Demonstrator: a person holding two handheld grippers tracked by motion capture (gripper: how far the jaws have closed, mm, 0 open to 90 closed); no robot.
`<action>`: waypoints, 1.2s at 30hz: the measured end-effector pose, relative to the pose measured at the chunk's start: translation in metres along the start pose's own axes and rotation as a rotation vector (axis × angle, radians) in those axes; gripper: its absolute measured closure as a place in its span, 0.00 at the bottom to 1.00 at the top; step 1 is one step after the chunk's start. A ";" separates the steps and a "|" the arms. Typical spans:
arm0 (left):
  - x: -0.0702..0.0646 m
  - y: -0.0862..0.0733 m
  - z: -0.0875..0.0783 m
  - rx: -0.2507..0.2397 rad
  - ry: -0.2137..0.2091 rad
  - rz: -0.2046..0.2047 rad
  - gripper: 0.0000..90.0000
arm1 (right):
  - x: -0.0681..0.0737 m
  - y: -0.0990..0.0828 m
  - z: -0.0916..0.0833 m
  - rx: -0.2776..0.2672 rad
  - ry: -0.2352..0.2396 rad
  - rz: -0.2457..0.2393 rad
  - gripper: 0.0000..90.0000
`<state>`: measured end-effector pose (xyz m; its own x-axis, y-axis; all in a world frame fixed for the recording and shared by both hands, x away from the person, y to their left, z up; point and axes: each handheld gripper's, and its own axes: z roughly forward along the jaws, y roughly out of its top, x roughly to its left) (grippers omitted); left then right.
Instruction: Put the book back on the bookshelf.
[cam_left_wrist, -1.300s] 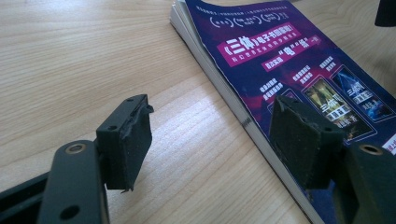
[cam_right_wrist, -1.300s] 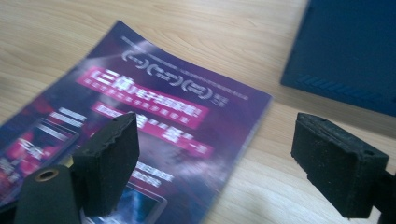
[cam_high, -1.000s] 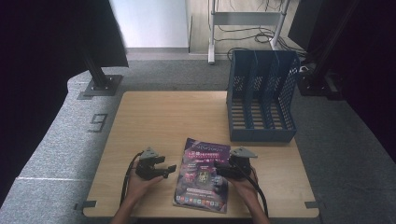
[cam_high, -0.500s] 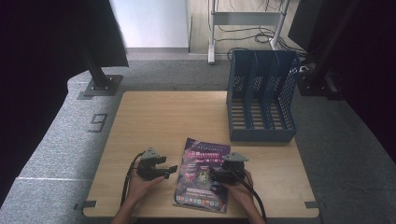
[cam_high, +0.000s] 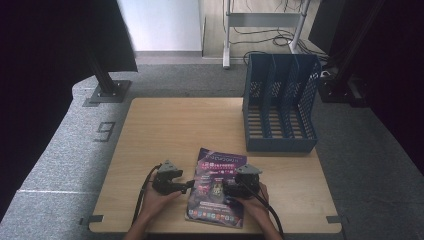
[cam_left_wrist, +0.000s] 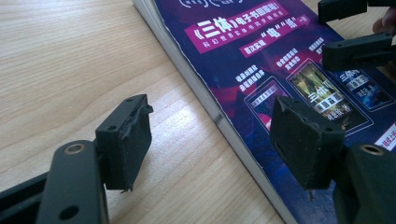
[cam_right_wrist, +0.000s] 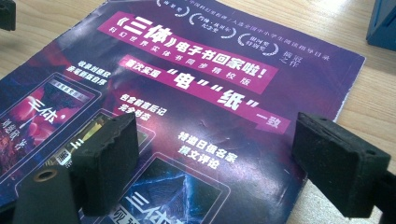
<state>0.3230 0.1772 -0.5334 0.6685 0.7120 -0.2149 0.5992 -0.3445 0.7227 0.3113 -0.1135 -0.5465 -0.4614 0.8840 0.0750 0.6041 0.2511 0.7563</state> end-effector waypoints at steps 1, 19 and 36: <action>-0.001 0.000 0.000 0.000 -0.001 0.001 0.32 | 0.000 0.000 0.000 0.002 -0.003 -0.003 0.16; -0.003 0.001 0.010 0.016 0.004 -0.001 0.31 | -0.012 0.001 0.004 0.020 -0.028 0.033 0.13; -0.006 0.006 0.023 0.031 0.012 0.000 0.30 | -0.015 -0.001 0.005 0.025 -0.013 0.054 0.12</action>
<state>0.3326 0.1565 -0.5427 0.6629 0.7196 -0.2066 0.6128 -0.3629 0.7020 0.3214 -0.1253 -0.5516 -0.4192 0.9017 0.1061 0.6441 0.2130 0.7347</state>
